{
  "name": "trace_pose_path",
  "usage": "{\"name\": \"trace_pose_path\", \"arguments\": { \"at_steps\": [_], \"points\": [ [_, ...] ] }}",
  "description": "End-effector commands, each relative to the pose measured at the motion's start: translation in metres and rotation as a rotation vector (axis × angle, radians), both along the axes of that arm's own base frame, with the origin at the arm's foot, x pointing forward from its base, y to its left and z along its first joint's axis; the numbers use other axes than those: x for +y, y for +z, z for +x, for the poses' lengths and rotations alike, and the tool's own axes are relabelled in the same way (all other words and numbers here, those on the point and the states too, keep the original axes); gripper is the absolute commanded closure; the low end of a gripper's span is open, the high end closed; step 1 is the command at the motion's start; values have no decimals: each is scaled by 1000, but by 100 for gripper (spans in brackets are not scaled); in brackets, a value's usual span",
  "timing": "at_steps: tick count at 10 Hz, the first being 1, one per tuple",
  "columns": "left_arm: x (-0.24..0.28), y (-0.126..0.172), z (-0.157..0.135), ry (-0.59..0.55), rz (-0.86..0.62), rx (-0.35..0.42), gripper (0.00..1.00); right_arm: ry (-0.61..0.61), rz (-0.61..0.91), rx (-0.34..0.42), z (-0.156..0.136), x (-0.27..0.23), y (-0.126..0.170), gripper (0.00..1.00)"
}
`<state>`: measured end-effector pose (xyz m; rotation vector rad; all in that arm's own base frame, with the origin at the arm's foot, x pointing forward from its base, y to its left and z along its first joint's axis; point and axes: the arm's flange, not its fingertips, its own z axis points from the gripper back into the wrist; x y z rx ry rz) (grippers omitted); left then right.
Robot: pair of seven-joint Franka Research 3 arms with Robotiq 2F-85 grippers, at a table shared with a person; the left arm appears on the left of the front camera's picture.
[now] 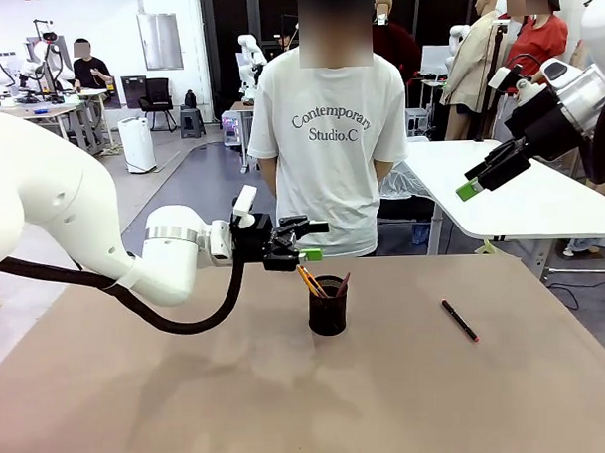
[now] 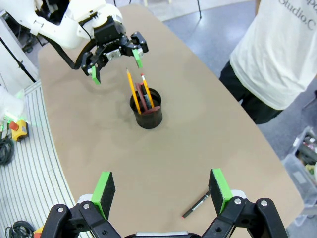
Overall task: Place the pens into the pen holder.
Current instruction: Pick up a writing instrument from the table and place it into the Pen holder.
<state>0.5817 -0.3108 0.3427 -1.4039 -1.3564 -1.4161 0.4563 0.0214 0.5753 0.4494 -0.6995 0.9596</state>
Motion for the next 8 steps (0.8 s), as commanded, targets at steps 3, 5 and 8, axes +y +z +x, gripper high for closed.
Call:
{"name": "trace_pose_path", "arguments": {
  "at_steps": [3,5,8],
  "points": [
    [0,0,0,0,0,0,0,3,4,-1,0,0,1,0],
    [0,0,0,0,0,0,0,3,4,-1,0,0,1,0],
    [20,9,0,13,41,-12,0,3,4,-1,0,0,1,0]
  ]
}}
